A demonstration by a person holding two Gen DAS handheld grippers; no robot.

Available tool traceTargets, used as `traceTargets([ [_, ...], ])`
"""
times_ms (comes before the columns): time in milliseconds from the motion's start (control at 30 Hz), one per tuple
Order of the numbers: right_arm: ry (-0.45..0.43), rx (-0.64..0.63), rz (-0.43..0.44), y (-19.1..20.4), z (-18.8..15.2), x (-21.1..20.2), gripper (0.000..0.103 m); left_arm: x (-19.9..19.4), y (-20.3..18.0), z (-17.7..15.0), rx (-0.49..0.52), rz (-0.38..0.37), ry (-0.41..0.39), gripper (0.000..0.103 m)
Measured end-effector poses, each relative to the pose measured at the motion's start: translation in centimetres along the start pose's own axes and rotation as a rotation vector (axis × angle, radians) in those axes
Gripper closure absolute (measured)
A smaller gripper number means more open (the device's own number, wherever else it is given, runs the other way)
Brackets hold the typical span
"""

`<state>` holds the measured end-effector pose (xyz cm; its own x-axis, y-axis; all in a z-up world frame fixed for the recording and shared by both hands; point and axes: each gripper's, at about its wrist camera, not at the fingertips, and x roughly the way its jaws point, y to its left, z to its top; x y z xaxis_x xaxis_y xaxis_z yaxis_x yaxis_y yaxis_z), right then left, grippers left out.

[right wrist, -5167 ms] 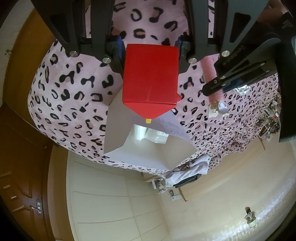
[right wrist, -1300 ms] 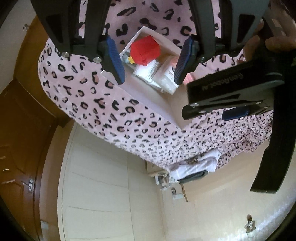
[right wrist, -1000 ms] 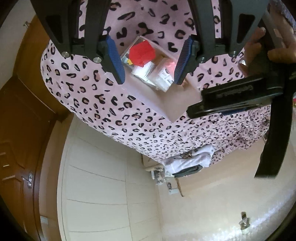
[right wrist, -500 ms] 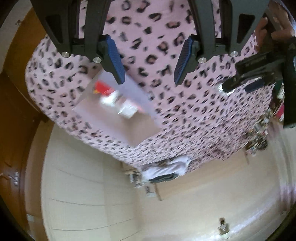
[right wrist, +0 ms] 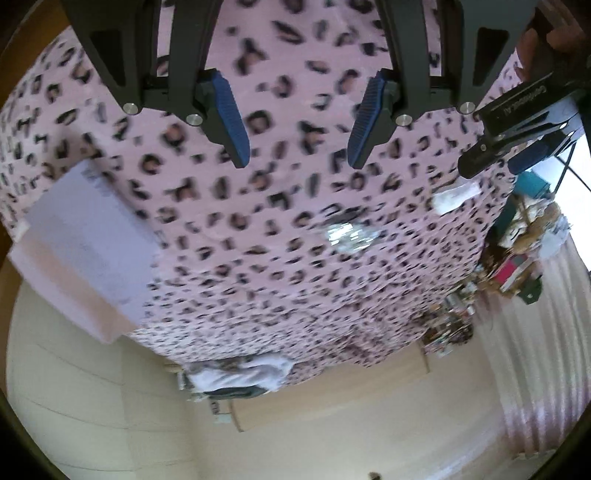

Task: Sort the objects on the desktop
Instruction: 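Withdraw both tools from the paper bag toward the sock and foil packet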

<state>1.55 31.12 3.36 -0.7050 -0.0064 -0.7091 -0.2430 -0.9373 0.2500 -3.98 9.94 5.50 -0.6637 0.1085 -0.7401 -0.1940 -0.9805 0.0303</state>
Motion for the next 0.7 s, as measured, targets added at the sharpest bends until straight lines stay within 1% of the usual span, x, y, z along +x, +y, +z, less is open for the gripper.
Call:
traceTargets([
  [133,0.022,-0.024,0.04,4.0,-1.0,1.4,0.046,-0.3,3.2,-1.1,-0.053,0.032,0.002,0.01],
  [367,0.06,-0.074,0.085,9.3,-2.7,3.5,0.046,1.2,7.1,-2.7,-0.1,0.08,0.031,0.01],
  [500,0.082,-0.09,0.087,10.8,-3.1,5.2,0.046,2.1,8.9,-3.0,-0.119,0.098,0.036,0.009],
  [700,0.089,-0.061,0.083,10.5,-1.2,8.3,0.046,5.0,11.9,-2.1,-0.13,0.12,0.047,0.009],
])
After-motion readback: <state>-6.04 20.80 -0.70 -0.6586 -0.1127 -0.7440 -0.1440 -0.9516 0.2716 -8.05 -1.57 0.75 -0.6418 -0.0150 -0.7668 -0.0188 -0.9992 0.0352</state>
